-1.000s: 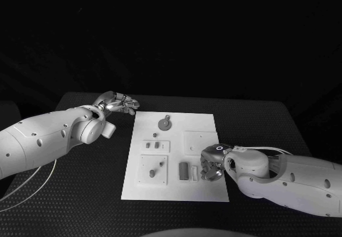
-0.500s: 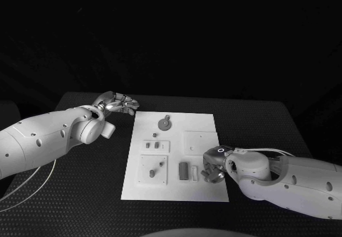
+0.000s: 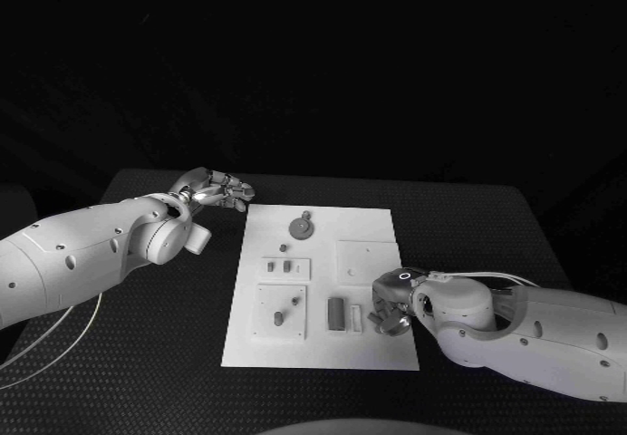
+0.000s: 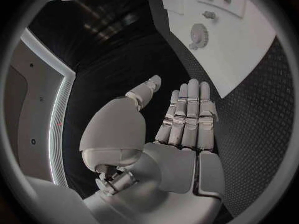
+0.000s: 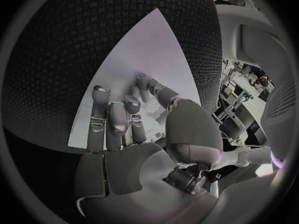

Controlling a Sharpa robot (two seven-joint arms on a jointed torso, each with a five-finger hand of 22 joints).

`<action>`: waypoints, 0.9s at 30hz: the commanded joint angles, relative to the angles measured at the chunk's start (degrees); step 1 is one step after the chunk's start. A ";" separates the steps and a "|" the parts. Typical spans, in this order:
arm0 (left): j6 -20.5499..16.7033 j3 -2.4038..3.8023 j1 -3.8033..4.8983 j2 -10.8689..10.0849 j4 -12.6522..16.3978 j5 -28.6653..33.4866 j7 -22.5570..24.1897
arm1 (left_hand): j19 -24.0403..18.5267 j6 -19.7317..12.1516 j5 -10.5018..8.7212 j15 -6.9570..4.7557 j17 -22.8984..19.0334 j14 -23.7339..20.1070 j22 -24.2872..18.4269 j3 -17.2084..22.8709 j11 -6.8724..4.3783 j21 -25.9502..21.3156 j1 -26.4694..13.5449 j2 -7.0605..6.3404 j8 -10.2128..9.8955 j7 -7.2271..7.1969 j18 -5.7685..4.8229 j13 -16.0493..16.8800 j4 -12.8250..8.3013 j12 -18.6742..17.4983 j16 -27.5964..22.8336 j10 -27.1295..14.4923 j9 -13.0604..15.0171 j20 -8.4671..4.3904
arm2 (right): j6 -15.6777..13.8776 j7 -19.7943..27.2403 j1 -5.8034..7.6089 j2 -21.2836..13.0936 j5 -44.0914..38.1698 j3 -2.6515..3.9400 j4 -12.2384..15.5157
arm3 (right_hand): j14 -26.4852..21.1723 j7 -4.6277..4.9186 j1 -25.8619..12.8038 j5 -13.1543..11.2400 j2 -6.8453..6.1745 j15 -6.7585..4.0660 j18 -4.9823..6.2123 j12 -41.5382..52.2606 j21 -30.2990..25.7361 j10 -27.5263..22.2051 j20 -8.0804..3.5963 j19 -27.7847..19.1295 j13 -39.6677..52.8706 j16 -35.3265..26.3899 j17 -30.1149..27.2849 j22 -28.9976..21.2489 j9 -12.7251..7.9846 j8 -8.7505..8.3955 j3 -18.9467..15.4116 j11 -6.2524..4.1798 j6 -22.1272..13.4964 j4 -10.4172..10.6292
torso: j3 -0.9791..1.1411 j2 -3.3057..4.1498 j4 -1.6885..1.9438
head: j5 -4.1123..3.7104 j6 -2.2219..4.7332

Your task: Assemble the parts on the task board

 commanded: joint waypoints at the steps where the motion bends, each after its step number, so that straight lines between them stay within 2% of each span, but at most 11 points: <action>1: 0.73 0.02 0.07 0.03 0.10 0.17 0.33 | 0.18 -0.34 -0.30 0.06 0.07 0.27 -0.05 -0.04 -0.14 0.05 -0.47 0.13 0.39 0.06 -0.33 -0.07 0.31 0.17 -0.24 -0.32 -0.06 0.10 | 3.10 0.11 -0.94 0.00 2.57 -0.79 -0.48 | -0.31 0.26 0.89 -0.09 3.59 -0.19 1.65 0.25 0.30 -0.13 0.08 -0.68 -0.07 0.20 -0.16 1.14 -17.45 -0.32 -0.41 -0.26 0.03 -2.46 | -0.01 -0.01 0.04 | 0.00 -0.10; 3: 0.76 0.02 0.07 0.07 0.12 0.17 0.33 | 0.18 -0.34 -0.29 0.06 0.08 0.28 -0.05 -0.05 -0.14 0.06 -0.47 0.13 0.39 0.06 -0.33 -0.07 0.32 0.17 -0.25 -0.32 -0.07 0.10 | 2.32 0.24 -0.94 -0.01 3.26 -0.79 -0.56 | -0.38 0.24 0.06 -0.16 5.99 -0.15 1.67 0.22 0.38 -0.20 0.33 -0.90 -0.10 0.28 -0.14 1.14 -17.50 -0.34 -1.15 -0.18 0.04 -5.17 | -0.03 -0.01 0.02 | -0.03 -0.10; 5: 0.76 0.02 0.07 0.12 0.12 0.17 0.33 | 0.18 -0.34 -0.29 0.06 0.09 0.28 -0.05 -0.05 -0.14 0.06 -0.47 0.14 0.39 0.06 -0.32 -0.07 0.32 0.17 -0.26 -0.32 -0.07 0.09 | 1.54 0.14 -0.94 -0.15 4.93 -0.78 -0.65 | -0.34 0.28 -0.59 -0.13 7.11 -0.15 1.67 0.23 0.40 -0.18 0.43 -0.92 -0.11 0.36 -0.07 1.09 -17.54 -0.32 -1.29 -0.25 0.11 -6.37 | -0.04 0.00 0.03 | -0.05 -0.08; 7: 0.72 0.02 0.07 0.12 0.14 0.14 0.33 | 0.18 -0.34 -0.29 0.06 0.10 0.28 -0.05 -0.05 -0.14 0.06 -0.47 0.14 0.39 0.06 -0.32 -0.07 0.32 0.17 -0.26 -0.32 -0.07 0.09 | 0.41 -0.05 -0.94 -0.32 6.70 -0.78 -0.69 | -0.27 0.23 -0.93 -0.11 7.71 -0.17 1.67 0.26 0.45 -0.15 0.43 -0.87 -0.11 0.44 0.03 1.08 -17.57 -0.29 -1.28 -0.27 0.19 -7.11 | -0.04 0.00 0.07 | -0.08 -0.08; 17: 0.68 0.02 0.07 0.10 0.12 0.13 0.33 | 0.18 -0.34 -0.29 0.05 0.14 0.29 -0.06 -0.05 -0.14 0.06 -0.44 0.13 0.40 0.05 -0.32 -0.08 0.31 0.17 -0.30 -0.31 -0.07 0.08 | -4.29 -1.00 -0.74 -1.91 12.96 -0.77 -0.08 | -0.11 0.09 -0.84 -0.11 8.06 -0.26 1.67 0.43 0.55 0.03 0.35 -0.79 -0.04 0.62 0.32 1.10 -17.52 -0.11 -1.14 -0.42 0.51 -7.47 | -0.06 -0.01 0.05 | -0.05 -0.11; 21: 0.66 0.02 0.07 0.12 0.11 0.13 0.33 | 0.18 -0.34 -0.29 0.05 0.17 0.30 -0.06 -0.05 -0.15 0.06 -0.42 0.12 0.41 0.05 -0.31 -0.08 0.30 0.18 -0.32 -0.31 -0.07 0.08 | -6.15 -1.02 -0.01 -2.49 15.53 -0.77 0.22 | -0.06 0.04 -0.82 -0.11 8.03 -0.30 1.66 0.50 0.59 0.08 0.32 -0.76 -0.01 0.67 0.39 1.10 -17.50 -0.05 -1.14 -0.47 0.62 -7.49 | -0.06 -0.02 0.05 | -0.07 -0.03; 27: 0.64 0.02 0.07 0.12 0.11 0.13 0.30 | 0.18 -0.34 -0.29 0.04 0.20 0.31 -0.06 -0.06 -0.15 0.06 -0.41 0.11 0.41 0.04 -0.31 -0.08 0.29 0.18 -0.34 -0.31 -0.07 0.08 | -11.55 -0.38 1.40 -3.56 24.42 -0.77 0.81 | 0.00 -0.01 -0.82 -0.11 7.93 -0.35 1.67 0.57 0.63 0.13 0.28 -0.72 0.03 0.74 0.51 1.11 -17.48 0.00 -1.17 -0.51 0.70 -7.50 | -0.07 0.00 0.04 | -0.11 0.01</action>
